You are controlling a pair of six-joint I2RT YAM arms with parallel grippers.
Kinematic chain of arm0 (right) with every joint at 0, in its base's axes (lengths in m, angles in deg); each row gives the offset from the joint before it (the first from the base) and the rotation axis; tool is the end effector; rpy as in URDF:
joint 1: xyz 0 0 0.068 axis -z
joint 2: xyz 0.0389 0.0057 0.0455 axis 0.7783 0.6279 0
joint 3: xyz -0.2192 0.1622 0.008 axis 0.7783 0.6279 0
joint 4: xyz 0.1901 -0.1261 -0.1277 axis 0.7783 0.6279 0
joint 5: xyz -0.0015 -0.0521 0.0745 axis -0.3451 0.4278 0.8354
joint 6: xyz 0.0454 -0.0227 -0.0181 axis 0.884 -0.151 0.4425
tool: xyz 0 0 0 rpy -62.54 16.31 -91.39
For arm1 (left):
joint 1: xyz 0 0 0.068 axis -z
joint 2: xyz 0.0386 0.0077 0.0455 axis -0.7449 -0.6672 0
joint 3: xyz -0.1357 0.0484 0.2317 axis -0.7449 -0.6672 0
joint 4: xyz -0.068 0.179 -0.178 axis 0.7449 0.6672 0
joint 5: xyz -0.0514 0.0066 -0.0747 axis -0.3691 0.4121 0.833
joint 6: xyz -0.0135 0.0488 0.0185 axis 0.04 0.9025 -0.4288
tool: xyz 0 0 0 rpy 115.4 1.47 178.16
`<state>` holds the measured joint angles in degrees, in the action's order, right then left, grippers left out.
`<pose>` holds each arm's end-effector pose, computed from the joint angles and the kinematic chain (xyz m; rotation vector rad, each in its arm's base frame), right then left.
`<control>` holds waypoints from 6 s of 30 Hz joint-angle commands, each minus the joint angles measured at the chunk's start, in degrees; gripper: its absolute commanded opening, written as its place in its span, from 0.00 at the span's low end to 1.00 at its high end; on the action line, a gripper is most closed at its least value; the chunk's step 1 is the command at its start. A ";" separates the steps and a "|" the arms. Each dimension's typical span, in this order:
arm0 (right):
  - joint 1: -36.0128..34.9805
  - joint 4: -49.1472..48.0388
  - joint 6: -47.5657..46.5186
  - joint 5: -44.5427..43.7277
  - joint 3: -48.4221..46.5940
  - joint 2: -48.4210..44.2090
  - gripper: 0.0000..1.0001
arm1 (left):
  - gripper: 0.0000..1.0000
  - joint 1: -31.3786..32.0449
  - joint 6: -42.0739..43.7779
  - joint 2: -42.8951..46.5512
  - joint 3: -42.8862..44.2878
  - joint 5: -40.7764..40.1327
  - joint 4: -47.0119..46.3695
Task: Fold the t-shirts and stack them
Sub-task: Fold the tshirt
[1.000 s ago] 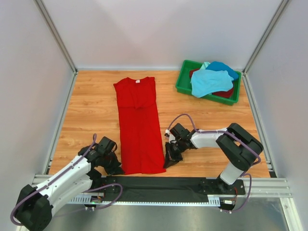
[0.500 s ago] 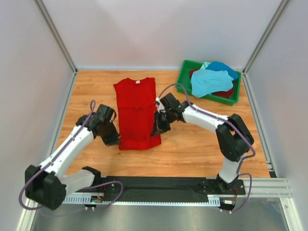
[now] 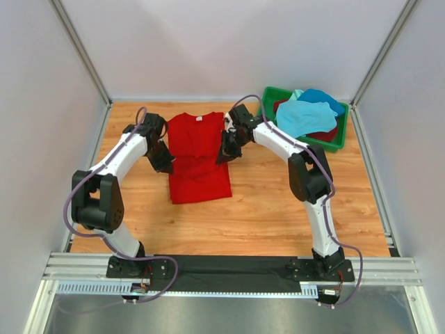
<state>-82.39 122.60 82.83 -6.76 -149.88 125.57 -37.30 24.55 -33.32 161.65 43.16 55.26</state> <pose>0.3970 0.2618 0.2016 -0.1412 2.8818 0.9845 0.3172 -0.0633 0.2420 -0.8213 2.7835 -0.2858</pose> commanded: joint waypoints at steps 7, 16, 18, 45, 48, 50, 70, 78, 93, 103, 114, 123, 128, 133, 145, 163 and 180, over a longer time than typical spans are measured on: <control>2.37 1.77 -0.15 2.10 -8.05 4.18 0.00 | 0.00 -2.24 2.92 -7.27 9.18 -0.19 -1.91; 3.95 0.54 1.78 3.16 -11.74 7.51 0.00 | 0.00 -3.20 4.76 -16.15 17.36 1.30 -0.15; 4.04 0.54 1.96 3.77 -12.88 8.48 0.00 | 0.00 -3.47 4.94 -18.17 18.15 1.66 0.20; 0.01 -2.96 -0.95 -8.94 -0.68 -5.48 0.42 | 0.13 -2.16 11.45 -0.60 1.84 14.19 -14.19; -4.21 -4.30 1.26 -17.13 1.00 -5.49 0.41 | 0.08 -0.49 10.48 -2.53 -0.90 15.98 -19.64; -7.02 -4.56 1.70 -22.48 -0.13 -3.48 0.41 | 0.07 0.31 10.22 -4.72 -1.70 15.90 -21.32; -8.35 -4.13 -3.93 -39.91 -12.78 9.71 0.51 | 0.06 0.22 12.85 -23.61 15.33 12.12 -19.31; -3.44 -4.12 -3.75 -37.72 -28.77 18.40 0.52 | 0.10 -1.36 14.52 -28.55 32.55 8.08 -11.24; -1.32 -12.20 -1.47 -15.07 -17.12 4.71 0.57 | 0.11 -1.53 14.79 -10.88 5.69 18.70 -22.11; -1.23 -25.20 7.06 7.81 -7.00 7.87 0.18 | 0.06 -2.33 10.83 -19.40 5.94 26.79 -30.56; 1.66 -36.37 13.30 11.33 -7.34 18.76 0.13 | 0.05 -7.42 8.81 -29.94 10.07 30.39 -37.32; 5.97 -42.09 16.99 10.63 -8.75 24.04 0.12 | 0.05 -8.83 8.99 -33.03 13.41 35.58 -41.19; 7.38 -42.09 19.53 8.17 -11.74 25.36 0.12 | 0.06 -9.88 7.84 -34.87 16.13 37.87 -43.04; 7.82 -40.52 23.05 4.66 -18.76 29.83 0.13 | 0.06 -10.50 4.77 -38.39 21.14 39.27 -44.61; 8.17 -37.44 25.97 -0.63 -28.88 32.22 0.14 | 0.06 -13.58 -4.20 -43.49 25.11 39.72 -47.71; 0.27 -32.61 11.73 1.93 25.07 -1.77 0.15 | 0.04 -6.37 5.11 -16.01 -9.78 29.35 -32.07; 2.02 -25.56 6.18 6.31 30.01 -14.28 0.17 | 0.07 -6.46 14.26 -4.47 -7.86 32.24 -21.68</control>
<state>-80.16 96.29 90.42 -3.41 -116.90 114.86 -43.68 36.76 -39.94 152.36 72.17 32.29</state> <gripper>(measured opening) 0.167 0.074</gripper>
